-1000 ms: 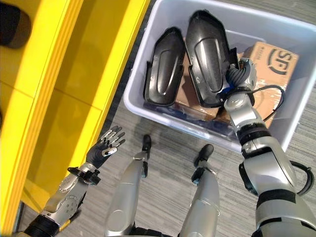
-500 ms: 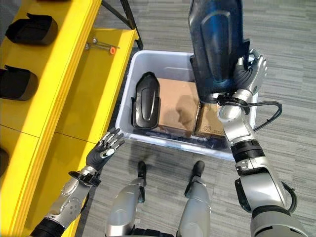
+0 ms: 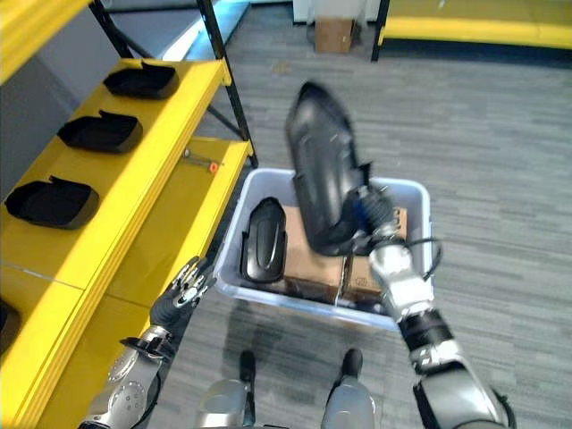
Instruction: Move parts from the plastic box to the shelf.
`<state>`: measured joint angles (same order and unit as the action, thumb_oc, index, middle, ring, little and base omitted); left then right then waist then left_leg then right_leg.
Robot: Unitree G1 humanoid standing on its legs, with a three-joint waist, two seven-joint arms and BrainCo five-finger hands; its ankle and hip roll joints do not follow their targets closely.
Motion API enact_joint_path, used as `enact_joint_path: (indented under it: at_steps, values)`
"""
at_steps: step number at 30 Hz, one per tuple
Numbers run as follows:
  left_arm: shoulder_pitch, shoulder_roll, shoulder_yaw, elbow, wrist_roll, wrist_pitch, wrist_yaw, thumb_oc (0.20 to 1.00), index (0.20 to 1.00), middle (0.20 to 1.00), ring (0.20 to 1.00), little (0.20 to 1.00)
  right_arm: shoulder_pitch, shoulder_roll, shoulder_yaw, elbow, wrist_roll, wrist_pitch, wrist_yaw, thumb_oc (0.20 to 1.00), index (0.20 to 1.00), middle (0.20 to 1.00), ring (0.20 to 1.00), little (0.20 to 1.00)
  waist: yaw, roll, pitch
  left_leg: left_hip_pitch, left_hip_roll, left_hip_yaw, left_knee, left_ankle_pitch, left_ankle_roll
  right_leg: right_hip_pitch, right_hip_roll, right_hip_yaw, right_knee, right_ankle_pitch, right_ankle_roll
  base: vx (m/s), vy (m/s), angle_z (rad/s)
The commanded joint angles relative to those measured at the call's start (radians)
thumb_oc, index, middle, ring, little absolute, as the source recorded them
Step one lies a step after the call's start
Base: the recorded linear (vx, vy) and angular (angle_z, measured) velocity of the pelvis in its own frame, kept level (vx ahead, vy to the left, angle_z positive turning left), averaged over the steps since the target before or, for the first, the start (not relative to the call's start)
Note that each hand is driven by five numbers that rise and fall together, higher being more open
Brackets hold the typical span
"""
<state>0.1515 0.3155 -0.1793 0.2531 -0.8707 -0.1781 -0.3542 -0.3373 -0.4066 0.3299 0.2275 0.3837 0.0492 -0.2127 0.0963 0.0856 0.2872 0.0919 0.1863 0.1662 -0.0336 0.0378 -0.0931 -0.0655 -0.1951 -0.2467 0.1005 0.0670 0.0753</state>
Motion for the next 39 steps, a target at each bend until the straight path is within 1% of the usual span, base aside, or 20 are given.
enact_joint_path:
  at_steps: [1, 3, 4, 8, 13, 16, 19, 21, 22, 24, 25, 26, 27, 28, 29, 32, 34, 36, 37, 39]
  values:
    - [0.04, 0.024, -0.007, -0.028, 0.065, -0.047, -0.035, 1.0, 1.0, 1.0, 1.0, 1.0, -0.044, 0.01, 0.001, -0.096, 0.072, -0.053, 0.108, 0.2, 0.2, 0.2, 0.2, 0.2, 0.001, -0.049, -0.021, -0.071, 0.041, 0.013, -0.016, 0.087, -0.008, 0.121, -0.045, -0.074, 0.008, -0.097, 0.002, 0.12, 0.252, 0.04]
    - [0.048, 0.021, -0.007, -0.029, 0.065, -0.071, -0.031, 1.0, 1.0, 1.0, 1.0, 1.0, 0.007, 0.016, 0.044, -0.157, 0.112, -0.046, 0.14, 0.2, 0.2, 0.2, 0.2, 0.2, 0.004, -0.057, -0.038, -0.051, 0.031, 0.024, -0.031, 0.08, -0.003, 0.144, -0.056, -0.088, -0.034, -0.067, 0.023, 0.09, 0.269, 0.0]
    - [0.053, 0.032, -0.007, -0.057, 0.055, -0.086, -0.02, 1.0, 1.0, 1.0, 1.0, 1.0, 0.061, 0.035, 0.091, -0.218, 0.122, -0.066, 0.146, 0.2, 0.2, 0.2, 0.2, 0.2, 0.011, -0.068, -0.055, -0.035, 0.016, 0.032, -0.046, 0.065, 0.008, 0.164, -0.071, -0.104, -0.078, -0.034, 0.052, 0.06, 0.274, -0.03]
    - [0.05, 0.043, -0.003, -0.079, 0.063, -0.078, -0.018, 1.0, 1.0, 1.0, 1.0, 1.0, 0.089, 0.053, 0.131, -0.257, 0.108, -0.063, 0.14, 0.2, 0.2, 0.2, 0.2, 0.2, 0.025, -0.078, -0.072, -0.029, -0.008, 0.039, -0.054, 0.048, 0.021, 0.181, -0.087, -0.128, -0.121, -0.001, 0.079, 0.0, 0.191, 0.01]
    - [0.03, 0.049, -0.018, -0.092, 0.072, -0.103, -0.016, 1.0, 1.0, 1.0, 1.0, 1.0, 0.085, 0.061, 0.17, -0.256, 0.088, -0.035, 0.12, 0.2, 0.2, 0.2, 0.2, 0.2, 0.045, -0.091, -0.09, -0.031, -0.046, 0.04, -0.054, 0.023, 0.038, 0.194, -0.113, -0.157, -0.17, 0.055, 0.104, -0.1, 0.241, 0.04]
    - [-0.004, 0.058, -0.036, -0.078, 0.096, -0.087, 0.009, 1.0, 1.0, 1.0, 1.0, 1.0, 0.066, 0.06, 0.154, -0.245, 0.069, -0.058, 0.12, 0.2, 0.2, 0.2, 0.2, 0.2, 0.062, -0.112, -0.107, -0.033, -0.078, 0.041, -0.054, -0.004, 0.055, 0.179, -0.14, -0.192, -0.179, 0.118, 0.12, -0.11, 0.176, 0.03]
    - [-0.021, 0.066, -0.051, -0.077, 0.079, -0.098, 0.007, 1.0, 1.0, 1.0, 1.0, 1.0, 0.067, 0.059, 0.143, -0.256, 0.093, -0.068, 0.117, 0.2, 0.2, 0.2, 0.2, 0.2, 0.064, -0.128, -0.107, -0.03, -0.092, 0.049, -0.054, -0.024, 0.072, 0.15, -0.142, -0.202, -0.141, 0.136, 0.123, -0.14, 0.047, -0.01]
    - [-0.038, 0.072, -0.064, -0.073, 0.098, -0.084, 0.013, 1.0, 1.0, 1.0, 1.0, 1.0, 0.081, 0.062, 0.132, -0.261, 0.104, -0.079, 0.101, 0.2, 0.2, 0.2, 0.2, 0.2, 0.044, -0.132, -0.106, -0.036, -0.111, 0.012, -0.054, -0.036, 0.096, 0.116, -0.1, -0.123, -0.065, 0.095, 0.106, -0.1, -0.023, -0.03]
    - [-0.041, 0.072, -0.067, -0.071, 0.101, -0.083, 0.012, 1.0, 1.0, 1.0, 1.0, 1.0, 0.084, 0.061, 0.131, -0.262, 0.105, -0.08, 0.099, 0.2, 0.2, 0.2, 0.2, 0.2, 0.041, -0.132, -0.106, -0.038, -0.113, 0.004, -0.054, -0.036, 0.099, 0.111, -0.09, -0.11, -0.058, 0.085, 0.102, -0.06, -0.062, 0.18]
    - [-0.054, 0.066, -0.087, -0.066, 0.103, -0.067, -0.002, 1.0, 1.0, 1.0, 1.0, 1.0, 0.118, 0.048, 0.128, -0.276, 0.093, -0.105, 0.079, 0.2, 0.2, 0.2, 0.2, 0.2, 0.02, -0.13, -0.115, -0.047, -0.125, -0.055, -0.054, -0.032, 0.115, 0.112, -0.004, -0.02, -0.029, -0.005, 0.073, -0.11, -0.16, 0.5]
    - [-0.066, 0.065, -0.101, -0.064, 0.098, -0.048, -0.009, 1.0, 1.0, 1.0, 1.0, 1.0, 0.142, 0.039, 0.12, -0.28, 0.081, -0.121, 0.055, 0.2, 0.2, 0.2, 0.2, 0.2, 0.001, -0.13, -0.126, -0.059, -0.148, -0.129, -0.054, -0.025, 0.128, 0.102, 0.041, 0.07, 0.0, -0.021, 0.058, -0.12, -0.195, 1.1]
    - [-0.068, 0.066, -0.102, -0.065, 0.095, -0.046, -0.009, 1.0, 1.0, 1.0, 1.0, 1.0, 0.146, 0.039, 0.119, -0.28, 0.082, -0.122, 0.051, 0.2, 0.2, 0.2, 0.2, 0.2, -0.003, -0.13, -0.129, -0.063, -0.151, -0.142, -0.054, -0.023, 0.13, 0.098, 0.049, 0.083, 0.009, -0.022, 0.055, -0.18, -0.247, 1.53]
    - [-0.07, 0.063, -0.104, -0.077, 0.069, -0.039, -0.01, 1.0, 1.0, 1.0, 1.0, 1.0, 0.151, 0.038, 0.106, -0.258, 0.073, -0.136, 0.033, 0.2, 0.2, 0.2, 0.2, 0.2, -0.016, -0.124, -0.13, -0.063, -0.164, -0.2, -0.054, -0.008, 0.131, 0.081, 0.118, 0.138, 0.116, -0.057, 0.023, -0.18, -0.208, 1.32]
    - [-0.066, 0.06, -0.104, -0.085, 0.064, -0.042, 0.004, 1.0, 1.0, 1.0, 1.0, 1.0, 0.141, 0.041, 0.103, -0.24, 0.071, -0.141, 0.047, 0.2, 0.2, 0.2, 0.2, 0.2, -0.014, -0.119, -0.126, -0.065, -0.16, -0.217, -0.054, 0.005, 0.123, 0.077, 0.149, 0.138, 0.144, -0.087, 0.001, -0.28, -0.37, 1.58]
    - [-0.065, 0.059, -0.099, -0.094, 0.041, -0.045, 0.022, 1.0, 1.0, 1.0, 1.0, 1.0, 0.11, 0.047, 0.101, -0.204, 0.022, -0.156, 0.047, 0.2, 0.2, 0.2, 0.2, 0.2, 0.0, -0.12, -0.106, -0.085, -0.167, -0.257, -0.054, 0.039, 0.099, 0.107, 0.198, 0.146, 0.103, -0.134, -0.038, -0.22, -0.33, 1.03]
    - [-0.058, 0.052, -0.068, -0.09, 0.02, -0.025, -0.001, 1.0, 1.0, 1.0, 1.0, 1.0, 0.057, 0.048, 0.101, -0.151, -0.009, -0.149, 0.021, 0.2, 0.2, 0.2, 0.2, 0.2, 0.028, -0.117, -0.07, -0.157, -0.171, -0.309, -0.021, 0.081, 0.08, 0.134, 0.232, 0.163, 0.093, -0.161, -0.068, -0.23, -0.287, 0.67]
    - [-0.052, 0.042, -0.043, -0.064, 0.028, -0.004, -0.051, 1.0, 1.0, 1.0, 1.0, 1.0, 0.043, 0.047, 0.089, -0.114, -0.023, -0.147, -0.005, 0.2, 0.2, 0.2, 0.2, 0.2, 0.036, -0.112, -0.052, -0.203, -0.152, -0.265, 0.005, 0.102, 0.059, 0.163, 0.228, 0.131, 0.062, -0.169, -0.079, -0.19, -0.196, 0.72]
    - [-0.051, 0.032, -0.028, -0.042, 0.042, 0.011, -0.08, 1.0, 1.0, 1.0, 1.0, 1.0, 0.052, 0.046, 0.073, -0.107, -0.036, -0.138, -0.019, 0.2, 0.2, 0.2, 0.2, 0.2, 0.025, -0.109, -0.049, -0.221, -0.118, -0.177, 0.019, 0.121, 0.041, 0.184, 0.218, 0.083, 0.028, -0.164, -0.079, -0.23, -0.142, 1.12]
    - [-0.056, 0.017, -0.03, -0.021, 0.053, 0.004, -0.097, 1.0, 1.0, 1.0, 1.0, 1.0, 0.076, 0.026, 0.056, -0.117, -0.029, -0.126, -0.009, 0.2, 0.2, 0.2, 0.2, 0.2, 0.005, -0.111, -0.057, -0.223, -0.072, -0.092, 0.039, 0.14, 0.02, 0.199, 0.197, 0.026, -0.02, -0.152, -0.077, -0.27, -0.079, 1.24]
    - [-0.056, 0.011, -0.032, -0.02, 0.047, 0.0, -0.092, 1.0, 1.0, 1.0, 1.0, 1.0, 0.088, 0.017, 0.05, -0.118, -0.027, -0.119, 0.004, 0.2, 0.2, 0.2, 0.2, 0.2, -0.004, -0.113, -0.065, -0.215, -0.055, -0.066, 0.05, 0.134, 0.018, 0.197, 0.182, 0.004, -0.036, -0.142, -0.074, -0.25, 0.035, 1.15]
